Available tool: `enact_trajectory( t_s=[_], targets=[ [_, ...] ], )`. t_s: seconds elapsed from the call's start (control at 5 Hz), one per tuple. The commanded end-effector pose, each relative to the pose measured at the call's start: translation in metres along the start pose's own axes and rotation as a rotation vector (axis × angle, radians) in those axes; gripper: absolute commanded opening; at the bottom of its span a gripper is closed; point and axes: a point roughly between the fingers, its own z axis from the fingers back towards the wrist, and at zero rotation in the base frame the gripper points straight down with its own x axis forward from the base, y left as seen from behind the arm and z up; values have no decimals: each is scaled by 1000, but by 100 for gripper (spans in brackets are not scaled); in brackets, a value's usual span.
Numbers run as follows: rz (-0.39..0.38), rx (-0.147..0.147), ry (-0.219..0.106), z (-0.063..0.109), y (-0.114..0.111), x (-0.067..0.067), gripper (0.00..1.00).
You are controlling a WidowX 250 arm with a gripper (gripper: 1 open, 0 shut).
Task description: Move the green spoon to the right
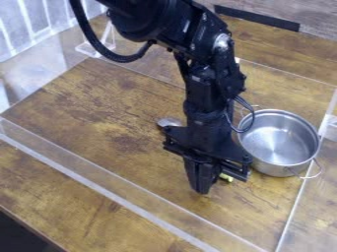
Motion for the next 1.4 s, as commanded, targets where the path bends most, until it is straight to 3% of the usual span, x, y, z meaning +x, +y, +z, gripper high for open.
enact_trajectory(
  t_s=[0.0,0.2,0.8,1.2],
  targets=[
    [-15,-5,-49,14,-8,11,100],
    [-20,2,-48,20,-7,14,100],
    [0,44,-112,64,-2,32,100],
    [64,69,-143,60,25,40,100]
  ],
)
